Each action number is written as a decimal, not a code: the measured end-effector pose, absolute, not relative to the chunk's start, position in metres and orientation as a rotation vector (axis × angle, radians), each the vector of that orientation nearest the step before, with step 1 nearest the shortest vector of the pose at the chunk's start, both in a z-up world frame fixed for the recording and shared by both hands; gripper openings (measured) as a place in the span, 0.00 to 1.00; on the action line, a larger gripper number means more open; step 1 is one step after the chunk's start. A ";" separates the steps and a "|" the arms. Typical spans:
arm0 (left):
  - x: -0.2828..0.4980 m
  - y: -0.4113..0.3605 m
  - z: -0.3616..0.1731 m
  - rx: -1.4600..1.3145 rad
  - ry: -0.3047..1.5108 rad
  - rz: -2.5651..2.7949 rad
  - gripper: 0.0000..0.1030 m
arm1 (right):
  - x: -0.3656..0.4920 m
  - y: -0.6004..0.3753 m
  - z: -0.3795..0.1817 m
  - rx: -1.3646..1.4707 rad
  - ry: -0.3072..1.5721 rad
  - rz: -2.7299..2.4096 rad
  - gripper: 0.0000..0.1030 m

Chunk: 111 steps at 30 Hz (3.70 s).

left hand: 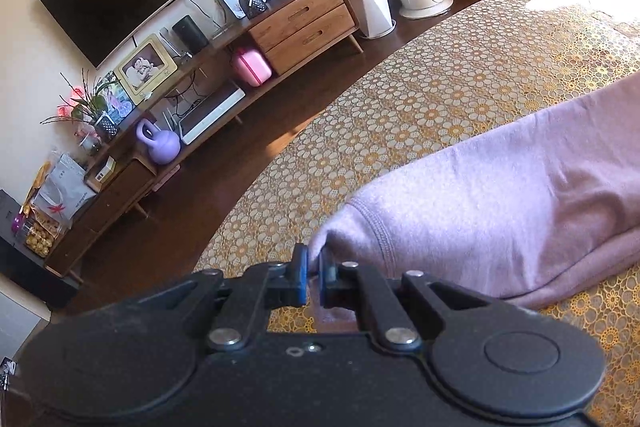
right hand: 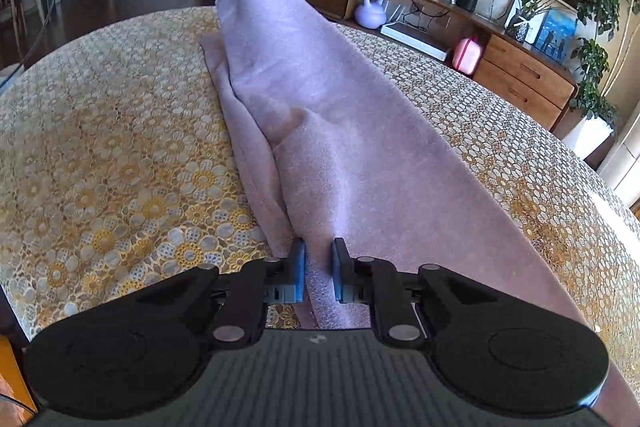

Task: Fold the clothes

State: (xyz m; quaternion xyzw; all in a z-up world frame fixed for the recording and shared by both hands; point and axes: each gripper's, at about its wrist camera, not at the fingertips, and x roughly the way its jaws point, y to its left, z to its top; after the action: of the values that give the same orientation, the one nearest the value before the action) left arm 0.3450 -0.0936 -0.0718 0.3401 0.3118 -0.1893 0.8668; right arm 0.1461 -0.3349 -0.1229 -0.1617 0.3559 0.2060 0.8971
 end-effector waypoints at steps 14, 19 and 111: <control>0.379 -0.088 -0.085 0.745 0.746 -0.389 1.00 | 0.140 -0.335 -0.114 -0.246 0.775 0.501 0.10; 0.400 -0.083 -0.110 0.737 0.812 -0.364 1.00 | 0.142 -0.328 -0.120 -0.254 0.785 0.527 0.10; 0.400 0.013 -0.160 -0.372 1.058 -0.204 1.00 | 0.211 -0.185 -0.136 -0.334 0.552 0.522 0.58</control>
State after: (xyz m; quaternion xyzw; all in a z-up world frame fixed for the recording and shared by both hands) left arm 0.3997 0.0135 -0.1604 -0.1759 0.5009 -0.0964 0.8419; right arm 0.2108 -0.1846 -0.1362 -0.1625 0.2682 0.2537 0.9150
